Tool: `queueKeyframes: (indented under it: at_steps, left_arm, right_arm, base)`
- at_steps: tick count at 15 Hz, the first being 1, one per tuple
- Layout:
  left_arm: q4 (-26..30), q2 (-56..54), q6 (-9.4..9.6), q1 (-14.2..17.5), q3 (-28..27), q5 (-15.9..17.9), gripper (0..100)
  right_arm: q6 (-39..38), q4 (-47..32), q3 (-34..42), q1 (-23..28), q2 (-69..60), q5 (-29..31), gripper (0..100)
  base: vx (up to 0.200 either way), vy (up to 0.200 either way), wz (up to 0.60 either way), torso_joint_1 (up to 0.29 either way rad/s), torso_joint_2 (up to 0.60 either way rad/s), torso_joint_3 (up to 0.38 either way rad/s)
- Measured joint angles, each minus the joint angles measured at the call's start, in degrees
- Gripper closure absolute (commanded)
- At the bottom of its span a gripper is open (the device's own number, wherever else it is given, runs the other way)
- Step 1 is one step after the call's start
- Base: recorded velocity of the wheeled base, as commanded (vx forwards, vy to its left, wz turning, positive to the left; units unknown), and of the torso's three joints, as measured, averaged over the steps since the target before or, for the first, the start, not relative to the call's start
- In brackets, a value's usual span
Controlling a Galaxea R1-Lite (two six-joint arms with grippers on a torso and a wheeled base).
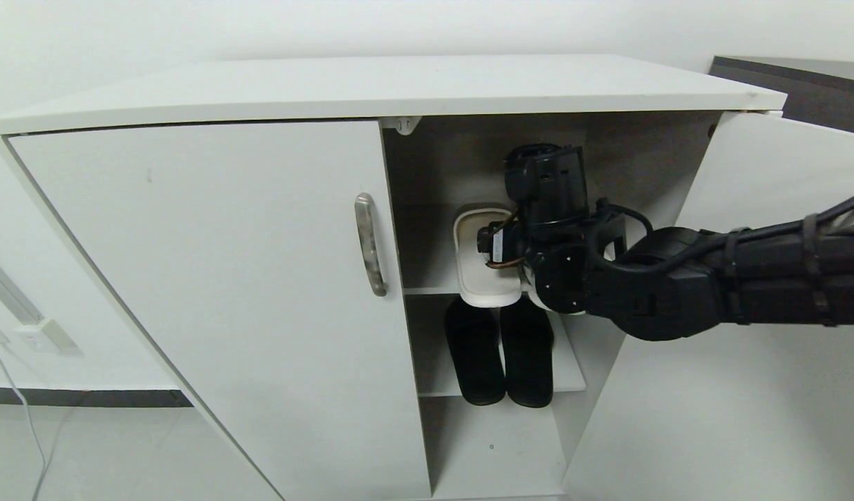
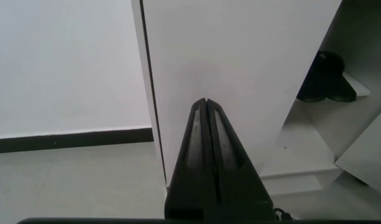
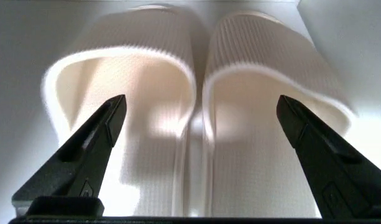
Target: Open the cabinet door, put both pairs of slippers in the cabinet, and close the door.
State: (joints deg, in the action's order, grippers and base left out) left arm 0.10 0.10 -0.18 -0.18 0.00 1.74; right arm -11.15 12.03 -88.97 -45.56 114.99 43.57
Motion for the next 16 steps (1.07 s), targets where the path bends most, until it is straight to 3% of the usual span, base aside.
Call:
queueKeyframes:
  at_steps: [5,8,9,11,16]
  left_arm:
    - [0.0,0.0,0.02,0.0,0.0,0.0,100]
    - [0.0,0.0,0.09,0.0,0.0,0.0,100]
    - [0.0,0.0,0.11,0.0,0.0,0.0,100]
    - [0.0,0.0,0.11,0.0,0.0,0.0,100]
    - [0.0,0.0,0.11,0.0,0.0,0.0,100]
  right_arm:
    - [-0.1,2.2,13.6,-5.8,-10.4,0.3,0]
    - [-0.2,9.8,25.3,-8.8,-15.8,-0.3,0]
    - [0.2,13.7,29.1,-9.4,-17.1,-0.6,100]
    - [1.3,19.8,35.2,-10.3,-19.4,-2.7,100]
    - [1.4,21.5,39.7,-10.7,-21.2,-5.2,100]
  base:
    - [0.000,0.000,0.00,0.000,0.00,0.000]
    - [0.000,0.000,0.00,0.000,0.00,0.000]
    - [0.000,0.000,0.00,0.000,0.00,0.000]
    - [0.000,0.000,0.00,0.000,0.00,0.000]
    - [0.000,0.000,0.00,0.000,0.00,0.000]
